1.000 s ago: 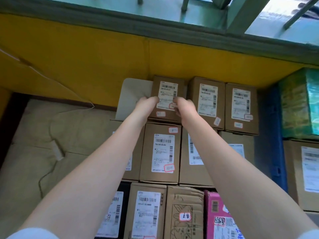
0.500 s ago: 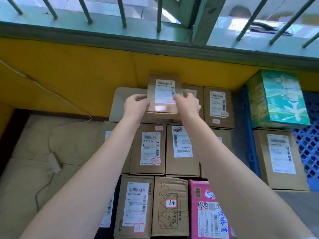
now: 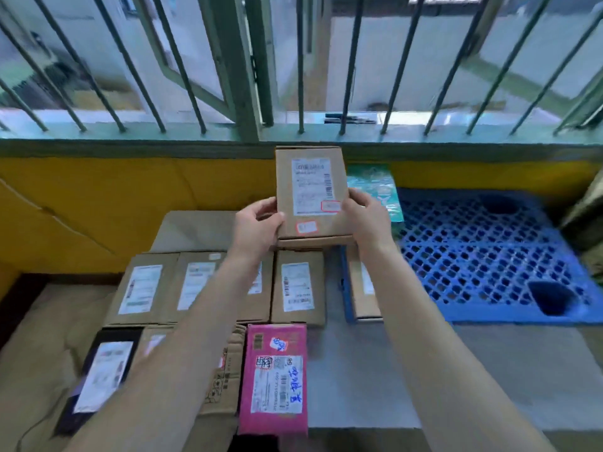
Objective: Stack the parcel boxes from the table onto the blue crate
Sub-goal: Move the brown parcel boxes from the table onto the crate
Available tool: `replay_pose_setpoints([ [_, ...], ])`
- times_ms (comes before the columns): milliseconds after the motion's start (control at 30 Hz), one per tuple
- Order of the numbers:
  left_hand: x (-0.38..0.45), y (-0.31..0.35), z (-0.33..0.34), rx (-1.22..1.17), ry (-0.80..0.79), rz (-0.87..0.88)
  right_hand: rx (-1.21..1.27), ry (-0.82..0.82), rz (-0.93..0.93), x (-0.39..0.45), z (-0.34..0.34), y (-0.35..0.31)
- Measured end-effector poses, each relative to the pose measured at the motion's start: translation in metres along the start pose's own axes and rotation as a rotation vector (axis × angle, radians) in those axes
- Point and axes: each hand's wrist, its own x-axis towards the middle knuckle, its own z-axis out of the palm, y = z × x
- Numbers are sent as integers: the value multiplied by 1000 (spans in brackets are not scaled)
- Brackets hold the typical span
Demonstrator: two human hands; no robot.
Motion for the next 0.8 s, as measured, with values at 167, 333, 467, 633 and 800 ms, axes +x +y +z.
replay_pose_setpoints([
  [167,-73,5,112,-5,-67,15,86,2,-20,-34,-144,28],
  [333,-105,18,193,-29,-152,-5,92,58,5,-41,-234,48],
  [467,-99,22,230,33,-164,21,113,124,0,-22,-259,58],
  [633,-61,13,255,159,-201,41,-12,136,-2,16,-259,62],
  [800,-19,19,285,303,-203,119,-270,109,-63,62,-257,68],
])
